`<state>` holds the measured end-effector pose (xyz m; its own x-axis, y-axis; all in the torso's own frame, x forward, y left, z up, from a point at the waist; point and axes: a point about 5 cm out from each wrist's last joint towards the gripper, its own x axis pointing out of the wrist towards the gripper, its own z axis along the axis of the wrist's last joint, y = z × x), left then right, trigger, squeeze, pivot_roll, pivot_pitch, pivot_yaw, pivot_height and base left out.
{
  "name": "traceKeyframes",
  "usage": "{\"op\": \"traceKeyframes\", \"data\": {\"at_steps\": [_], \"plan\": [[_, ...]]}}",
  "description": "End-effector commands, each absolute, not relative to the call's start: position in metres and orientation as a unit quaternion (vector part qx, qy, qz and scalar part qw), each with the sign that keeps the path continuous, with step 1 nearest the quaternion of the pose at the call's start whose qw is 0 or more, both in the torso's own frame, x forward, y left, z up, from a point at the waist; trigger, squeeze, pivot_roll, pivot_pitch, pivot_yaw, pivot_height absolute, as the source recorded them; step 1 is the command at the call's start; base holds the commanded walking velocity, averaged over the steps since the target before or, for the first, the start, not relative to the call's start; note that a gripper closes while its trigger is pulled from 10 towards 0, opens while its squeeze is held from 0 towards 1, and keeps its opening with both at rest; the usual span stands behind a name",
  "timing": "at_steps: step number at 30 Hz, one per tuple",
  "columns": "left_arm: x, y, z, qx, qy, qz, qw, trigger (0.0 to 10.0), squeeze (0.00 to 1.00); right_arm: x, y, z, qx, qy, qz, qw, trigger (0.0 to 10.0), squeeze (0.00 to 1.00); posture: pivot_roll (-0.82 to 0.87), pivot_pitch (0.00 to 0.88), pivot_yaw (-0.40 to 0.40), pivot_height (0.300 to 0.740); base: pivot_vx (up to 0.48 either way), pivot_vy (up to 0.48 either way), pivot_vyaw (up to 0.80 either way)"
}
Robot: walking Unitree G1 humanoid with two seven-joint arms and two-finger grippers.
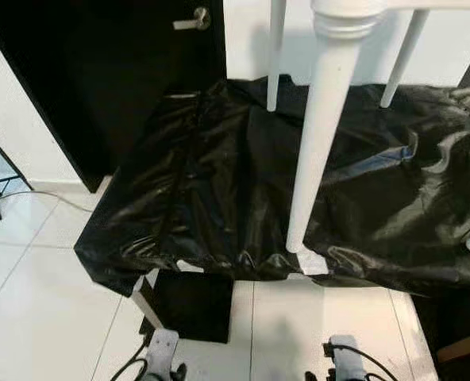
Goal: Building children table
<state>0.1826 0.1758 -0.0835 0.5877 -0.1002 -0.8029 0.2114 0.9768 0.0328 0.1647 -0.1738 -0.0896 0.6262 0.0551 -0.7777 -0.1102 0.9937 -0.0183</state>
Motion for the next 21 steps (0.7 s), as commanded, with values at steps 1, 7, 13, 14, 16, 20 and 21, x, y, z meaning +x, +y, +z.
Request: {"op": "traceKeyframes", "data": {"at_steps": [1,7,13,14,16,20,21], "plan": [[0.1785,0.1748,-0.0858,0.063,0.453,-0.087,0.885,10.0,0.0,0.1579,-0.1805,-0.0922,-0.036,0.443,0.04,0.895,10.0,0.0,0.0,0.0,0.033,0.74,0.0,0.0,0.0],[0.1731,0.175,-0.0879,0.063,0.455,-0.091,0.884,10.0,0.0,0.1574,-0.182,-0.0925,-0.038,0.446,0.041,0.893,10.0,0.0,0.0,0.0,0.027,0.74,0.0,0.0,0.0],[0.1749,0.1712,-0.0874,0.054,0.451,-0.088,0.886,10.0,0.0,0.1577,-0.1817,-0.0926,-0.043,0.449,0.047,0.891,10.0,0.0,0.01,0.0,0.02,0.74,0.0,-0.136,0.0],[0.1745,0.172,-0.0877,0.054,0.454,-0.085,0.885,10.0,0.0,0.1575,-0.1816,-0.0927,-0.044,0.45,0.048,0.891,10.0,0.0,0.01,0.0,0.02,0.74,0.0,0.0,0.0],[0.1737,0.1736,-0.088,0.064,0.456,-0.086,0.883,10.0,0.0,0.1569,-0.1817,-0.0929,-0.046,0.451,0.049,0.89,10.0,0.0,0.01,0.0,0.021,0.74,0.0,0.0,0.0],[0.1729,0.1756,-0.088,0.063,0.455,-0.088,0.884,10.0,0.0,0.1544,-0.1828,-0.0938,-0.07,0.454,0.068,0.885,10.0,0.0,0.02,0.0,0.011,0.74,0.0,0.0,0.0],[0.1727,0.1759,-0.0881,0.065,0.456,-0.089,0.883,10.0,0.0,0.154,-0.1827,-0.0939,-0.074,0.455,0.072,0.884,10.0,0.0,0.03,0.0,0.011,0.74,0.0,0.0,0.0]]}}
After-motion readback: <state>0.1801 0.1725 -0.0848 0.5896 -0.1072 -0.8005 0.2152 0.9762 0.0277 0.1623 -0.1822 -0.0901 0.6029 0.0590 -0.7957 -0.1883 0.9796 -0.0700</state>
